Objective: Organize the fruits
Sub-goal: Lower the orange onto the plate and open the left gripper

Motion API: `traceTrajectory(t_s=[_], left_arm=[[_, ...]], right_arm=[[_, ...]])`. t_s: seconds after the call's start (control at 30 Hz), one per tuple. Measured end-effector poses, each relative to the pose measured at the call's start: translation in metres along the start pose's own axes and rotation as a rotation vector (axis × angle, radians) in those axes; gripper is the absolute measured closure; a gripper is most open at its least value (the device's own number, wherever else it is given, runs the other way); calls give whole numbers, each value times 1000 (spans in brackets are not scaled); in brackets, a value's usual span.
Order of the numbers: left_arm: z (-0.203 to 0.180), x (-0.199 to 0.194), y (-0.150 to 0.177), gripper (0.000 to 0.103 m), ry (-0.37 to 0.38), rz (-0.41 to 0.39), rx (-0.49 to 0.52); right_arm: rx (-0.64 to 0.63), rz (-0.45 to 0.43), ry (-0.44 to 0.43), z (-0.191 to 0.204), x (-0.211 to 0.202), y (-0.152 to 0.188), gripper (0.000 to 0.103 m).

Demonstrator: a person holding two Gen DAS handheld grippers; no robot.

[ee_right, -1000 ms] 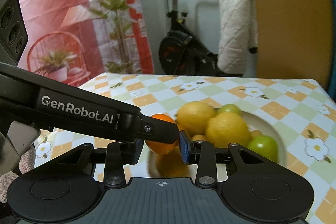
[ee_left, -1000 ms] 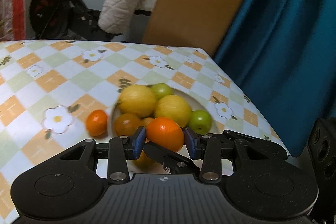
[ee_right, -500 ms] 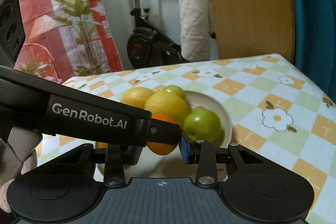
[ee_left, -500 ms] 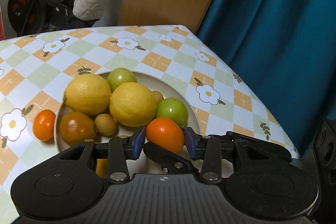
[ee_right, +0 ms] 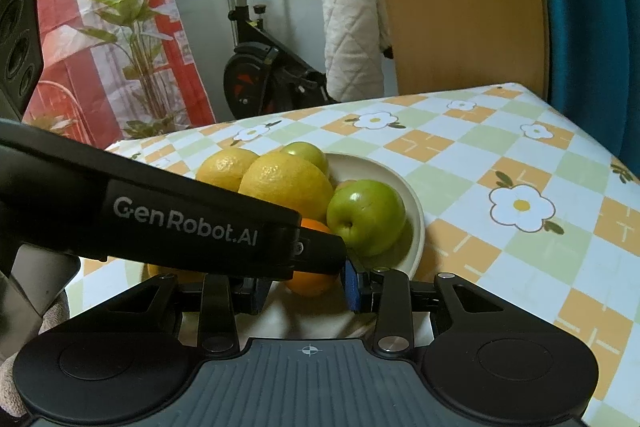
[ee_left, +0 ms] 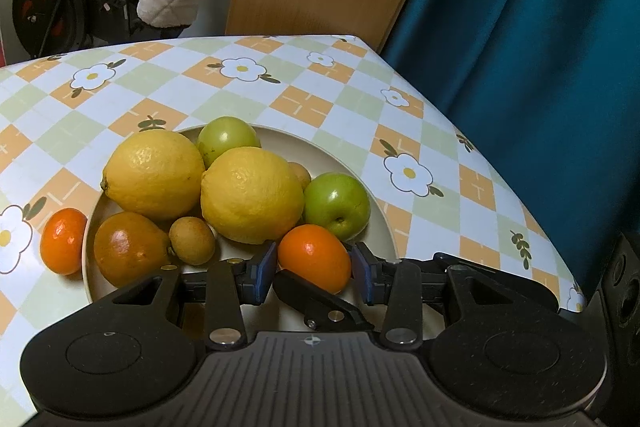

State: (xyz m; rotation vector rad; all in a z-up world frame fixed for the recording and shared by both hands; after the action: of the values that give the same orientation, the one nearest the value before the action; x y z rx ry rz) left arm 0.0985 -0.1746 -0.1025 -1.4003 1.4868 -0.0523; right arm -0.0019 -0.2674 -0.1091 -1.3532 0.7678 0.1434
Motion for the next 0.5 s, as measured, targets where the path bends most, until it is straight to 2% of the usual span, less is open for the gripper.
traceTrajectory(t_s=[0.3, 0.5], left_arm=[[-2, -1, 1, 59, -4, -3, 6], [-4, -10, 0, 58, 6, -17, 11]], right_arm=[[-22, -10, 17, 4, -3, 1, 68], [-26, -24, 23, 5, -8, -1, 61]])
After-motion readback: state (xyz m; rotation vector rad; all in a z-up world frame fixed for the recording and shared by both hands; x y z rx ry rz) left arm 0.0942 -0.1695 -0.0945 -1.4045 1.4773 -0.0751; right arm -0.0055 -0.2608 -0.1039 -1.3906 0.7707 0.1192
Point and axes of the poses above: each gripper's, at about its wrist camera, not at the fingertips, and x roughly the way its jaws point, z to its left, y to its underside, the point moved 4 cm from there along x, roughly the way its jaws point, and after that the axes turned 15 degrees about y, right-handed, at the moved point
